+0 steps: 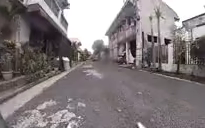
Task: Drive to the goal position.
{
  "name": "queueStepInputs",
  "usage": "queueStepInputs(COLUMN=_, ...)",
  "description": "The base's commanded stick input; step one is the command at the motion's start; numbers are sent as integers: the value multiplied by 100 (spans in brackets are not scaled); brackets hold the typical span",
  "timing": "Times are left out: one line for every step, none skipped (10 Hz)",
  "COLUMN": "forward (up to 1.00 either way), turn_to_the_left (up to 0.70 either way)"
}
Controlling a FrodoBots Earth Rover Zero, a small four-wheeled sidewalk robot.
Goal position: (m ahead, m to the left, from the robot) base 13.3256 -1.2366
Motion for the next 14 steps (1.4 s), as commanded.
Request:
queueStepInputs(forward=70, turn_to_the_left=0)
queueStepInputs(forward=70, turn_to_the_left=0)
queueStepInputs(forward=70, turn_to_the_left=0)
queueStepInputs(forward=70, turn_to_the_left=0)
queueStepInputs(forward=70, turn_to_the_left=0)
queueStepInputs(forward=70, turn_to_the_left=0)
queueStepInputs(forward=70, turn_to_the_left=0)
queueStepInputs(forward=70, turn_to_the_left=0)
queueStepInputs(forward=70, turn_to_the_left=0)
queueStepInputs(forward=70, turn_to_the_left=0)
queueStepInputs(forward=70, turn_to_the_left=0)
queueStepInputs(forward=70, turn_to_the_left=0)
queueStepInputs(forward=70, turn_to_the_left=0)
queueStepInputs(forward=70, turn_to_the_left=0)
